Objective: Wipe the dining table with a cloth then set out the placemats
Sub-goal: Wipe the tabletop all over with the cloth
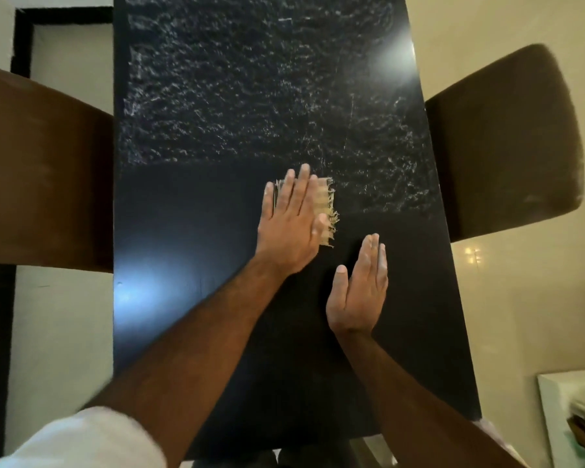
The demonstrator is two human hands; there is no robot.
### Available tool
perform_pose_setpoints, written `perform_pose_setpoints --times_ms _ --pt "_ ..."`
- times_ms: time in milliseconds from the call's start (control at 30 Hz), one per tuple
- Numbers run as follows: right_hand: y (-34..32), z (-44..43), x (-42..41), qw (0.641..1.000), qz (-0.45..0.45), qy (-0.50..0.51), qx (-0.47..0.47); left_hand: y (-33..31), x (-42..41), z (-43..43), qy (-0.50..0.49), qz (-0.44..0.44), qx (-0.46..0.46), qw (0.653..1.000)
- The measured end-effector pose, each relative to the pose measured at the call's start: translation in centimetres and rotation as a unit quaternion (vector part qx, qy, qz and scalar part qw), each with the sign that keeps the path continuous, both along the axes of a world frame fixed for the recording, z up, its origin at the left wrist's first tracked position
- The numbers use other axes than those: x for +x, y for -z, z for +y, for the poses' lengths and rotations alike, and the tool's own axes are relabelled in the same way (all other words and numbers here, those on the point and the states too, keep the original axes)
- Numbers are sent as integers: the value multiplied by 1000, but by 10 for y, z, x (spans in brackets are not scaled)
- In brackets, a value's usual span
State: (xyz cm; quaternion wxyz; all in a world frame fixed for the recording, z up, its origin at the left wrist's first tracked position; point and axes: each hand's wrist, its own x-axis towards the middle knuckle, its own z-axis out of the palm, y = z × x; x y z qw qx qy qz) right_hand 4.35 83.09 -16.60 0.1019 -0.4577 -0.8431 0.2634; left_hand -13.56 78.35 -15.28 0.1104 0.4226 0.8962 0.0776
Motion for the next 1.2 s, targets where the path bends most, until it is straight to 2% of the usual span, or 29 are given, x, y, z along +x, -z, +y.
perform_pose_setpoints --times_ms 67,133,200,267,367,467,633,733,867,1000,1100,1200 --pt "-3 3 -12 999 5 -40 30 -3 -17 -31 -58 5 10 998" --pt "-7 6 -36 988 6 -118 98 4 -31 -64 -100 -8 -2 995" --pt "-8 8 -69 970 -16 -192 151 15 -37 -85 -102 -12 -27 994" --pt "-2 7 -100 962 -54 -215 158 22 -36 -86 -82 9 -41 996" --pt "13 7 -114 963 -73 -204 158 27 -38 -75 -61 28 -42 997" --pt "18 17 -92 959 -95 -207 169 28 -40 -65 -46 33 -47 997" --pt "14 45 -64 967 -170 -95 166 29 -42 -61 -49 35 -47 997" --pt "15 53 -99 971 -152 -59 178 28 -44 -54 -41 37 -49 997" --pt "19 48 -139 970 -129 -131 160 28 -47 -34 -27 41 -51 997" --pt "18 54 -95 961 -131 -174 168 29 -48 -31 -16 41 -55 998" --pt "12 88 -49 966 -179 -104 157 29 -47 -30 -20 38 -55 998" --pt "10 125 -45 969 -195 -15 148 30 -46 -28 -22 41 -55 997"
